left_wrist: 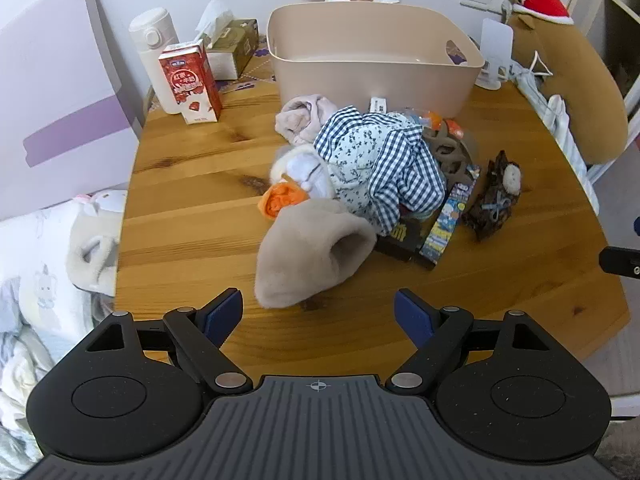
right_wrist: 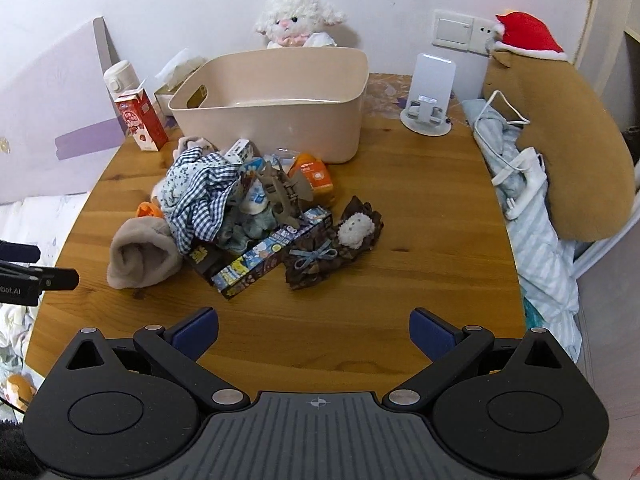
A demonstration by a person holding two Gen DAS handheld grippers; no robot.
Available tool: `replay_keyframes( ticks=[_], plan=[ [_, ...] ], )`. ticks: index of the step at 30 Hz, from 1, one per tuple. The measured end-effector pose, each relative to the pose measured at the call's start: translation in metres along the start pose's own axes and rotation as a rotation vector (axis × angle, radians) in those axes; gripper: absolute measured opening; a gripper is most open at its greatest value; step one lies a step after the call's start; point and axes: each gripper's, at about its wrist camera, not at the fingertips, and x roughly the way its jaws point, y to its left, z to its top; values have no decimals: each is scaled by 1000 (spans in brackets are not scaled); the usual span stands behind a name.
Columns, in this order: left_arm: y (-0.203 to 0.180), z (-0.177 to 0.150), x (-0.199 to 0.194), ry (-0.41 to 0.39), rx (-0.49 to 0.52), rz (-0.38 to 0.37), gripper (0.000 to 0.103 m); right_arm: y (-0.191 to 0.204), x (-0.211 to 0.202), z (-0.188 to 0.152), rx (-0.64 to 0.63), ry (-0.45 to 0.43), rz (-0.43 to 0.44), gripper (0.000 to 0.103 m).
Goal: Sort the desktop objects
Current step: 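Reach the left tool to the beige fuzzy hat while the right tool reaches the brown plush keychain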
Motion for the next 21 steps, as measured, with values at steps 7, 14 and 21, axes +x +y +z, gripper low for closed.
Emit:
replay_keyframes(
  ticks=[7,14,21],
  plan=[
    [-2,12,21,26,-34,3,84,-9,23,16,-32,31,41,103],
    [-4,23,47,59,-35,41,84,-15,50,34,-37,64,62,103],
    [3,27,82,86,-51,137,84,-20,88,49,-40,129,74,103]
  ],
)
